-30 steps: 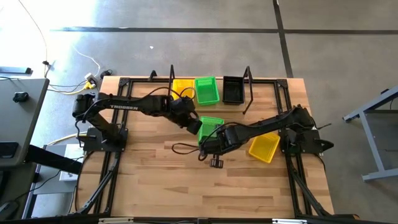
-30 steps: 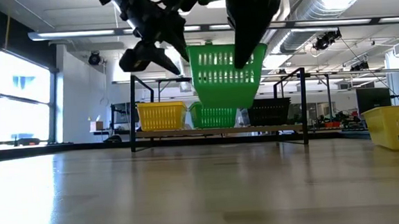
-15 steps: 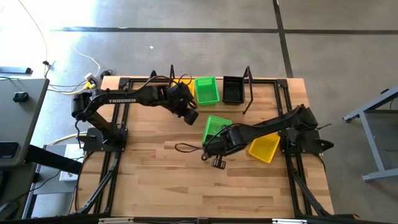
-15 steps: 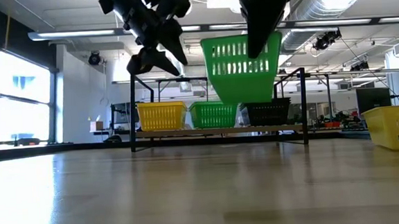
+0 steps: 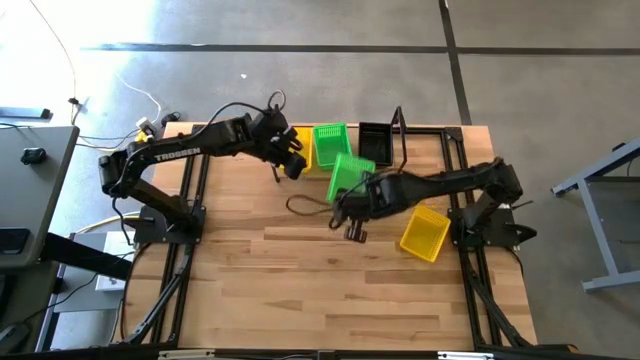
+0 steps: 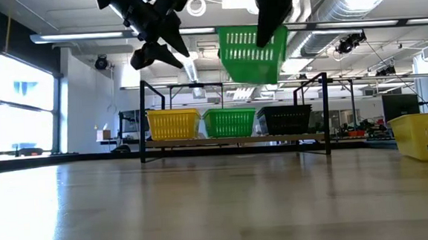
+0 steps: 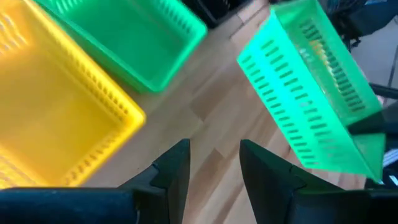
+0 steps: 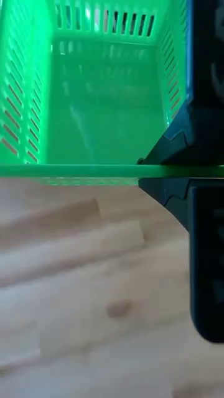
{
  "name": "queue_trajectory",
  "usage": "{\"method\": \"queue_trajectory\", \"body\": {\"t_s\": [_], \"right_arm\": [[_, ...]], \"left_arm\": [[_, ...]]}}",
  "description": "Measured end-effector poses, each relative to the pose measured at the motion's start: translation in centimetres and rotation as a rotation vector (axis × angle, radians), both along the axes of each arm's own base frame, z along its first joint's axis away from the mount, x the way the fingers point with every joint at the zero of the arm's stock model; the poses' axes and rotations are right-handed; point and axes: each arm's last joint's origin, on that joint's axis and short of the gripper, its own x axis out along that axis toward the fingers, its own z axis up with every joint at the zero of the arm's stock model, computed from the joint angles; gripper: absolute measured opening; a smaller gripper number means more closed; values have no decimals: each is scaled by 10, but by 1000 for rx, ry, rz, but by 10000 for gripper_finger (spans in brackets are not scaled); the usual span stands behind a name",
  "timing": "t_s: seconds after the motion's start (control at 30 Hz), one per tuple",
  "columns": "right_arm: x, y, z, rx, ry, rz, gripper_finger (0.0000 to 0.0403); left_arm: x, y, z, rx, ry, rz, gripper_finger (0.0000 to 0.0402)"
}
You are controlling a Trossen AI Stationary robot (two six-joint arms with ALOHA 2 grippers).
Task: Stack baskets on shelf by color
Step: Stack the green bin on the other stacked green bin on the shelf
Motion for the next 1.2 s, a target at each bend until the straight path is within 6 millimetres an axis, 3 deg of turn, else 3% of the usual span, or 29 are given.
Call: {"method": "queue_trajectory", "body": {"t_s": [0.37,0.53,0.77,1.2], "right_arm": [[-9,-83,33,-121,-79,117,0],[-11,-114,35,-118,-89,202,0],[-3,-144,25,-137,-96,339,0],[16,-179,-20,-144,51,432,0]], "left_arm": [[-21,17,13,81,-25,28,129],[-27,26,13,103,-10,68,129],[-35,36,13,134,13,131,129],[-44,47,12,152,35,197,129]]}}
